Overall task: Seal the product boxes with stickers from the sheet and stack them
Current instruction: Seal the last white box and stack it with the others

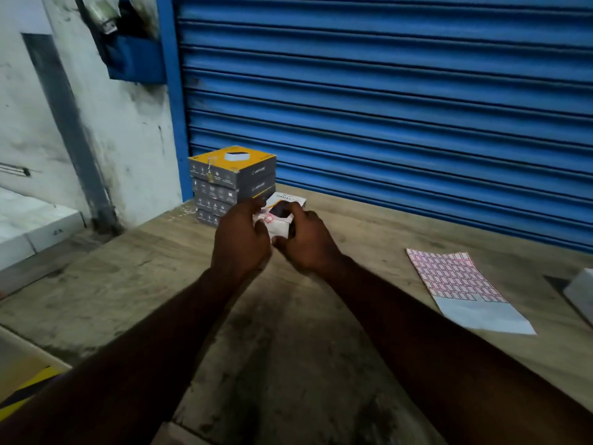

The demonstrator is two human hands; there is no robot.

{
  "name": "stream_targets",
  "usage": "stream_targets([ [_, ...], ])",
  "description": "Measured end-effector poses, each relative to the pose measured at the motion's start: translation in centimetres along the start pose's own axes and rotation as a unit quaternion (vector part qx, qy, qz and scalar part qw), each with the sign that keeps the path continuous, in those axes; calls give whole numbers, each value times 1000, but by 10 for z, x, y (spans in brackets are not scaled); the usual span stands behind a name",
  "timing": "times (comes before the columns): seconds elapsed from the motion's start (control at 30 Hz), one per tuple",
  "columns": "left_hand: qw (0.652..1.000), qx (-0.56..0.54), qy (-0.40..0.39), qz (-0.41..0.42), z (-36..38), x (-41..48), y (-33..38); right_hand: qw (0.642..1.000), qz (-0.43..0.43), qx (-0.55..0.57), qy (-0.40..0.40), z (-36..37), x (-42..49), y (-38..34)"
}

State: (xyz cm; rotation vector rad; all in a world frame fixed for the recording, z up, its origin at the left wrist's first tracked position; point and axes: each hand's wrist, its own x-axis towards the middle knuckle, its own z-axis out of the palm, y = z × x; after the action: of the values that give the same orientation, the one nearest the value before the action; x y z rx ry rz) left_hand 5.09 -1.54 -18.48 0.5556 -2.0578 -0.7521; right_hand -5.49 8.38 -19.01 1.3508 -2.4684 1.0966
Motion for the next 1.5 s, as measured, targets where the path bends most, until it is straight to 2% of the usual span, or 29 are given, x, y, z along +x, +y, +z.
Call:
stream_targets([
  [0.1,997,-67,-11,-27,7,-1,8,1000,-13,14,8,-13,-9,5],
  [0.33,974,-205,-76,-57,29,-12,43,993,26,86,78,-70,-44,23],
  [0.4,952,-280,-84,-92,37,-19,68,985,21,141,99,-92,-57,32],
  [0.53,872,-425,-146,-194,60,-35,117,974,19,188,127,-140,-86,51],
  [0.6,850,-451,-172,-212,75,-46,145,971,22,185,147,-162,-103,63],
  [0.73,833,-465,-200,-223,107,-64,184,954,31,216,205,-195,-137,92],
  [0.83,800,-471,-288,-236,125,-73,205,947,40,220,232,-209,-159,114],
  [0.9,790,-461,-323,-244,134,-79,214,946,39,203,251,-214,-169,125],
  [1.03,820,-440,-287,-226,154,-88,223,957,4,95,274,-224,-177,133],
  [1.2,864,-382,-240,-224,162,-93,220,961,-4,60,270,-221,-183,129],
  [1.5,864,-378,-237,-234,147,-92,211,958,-15,92,271,-215,-187,113],
])
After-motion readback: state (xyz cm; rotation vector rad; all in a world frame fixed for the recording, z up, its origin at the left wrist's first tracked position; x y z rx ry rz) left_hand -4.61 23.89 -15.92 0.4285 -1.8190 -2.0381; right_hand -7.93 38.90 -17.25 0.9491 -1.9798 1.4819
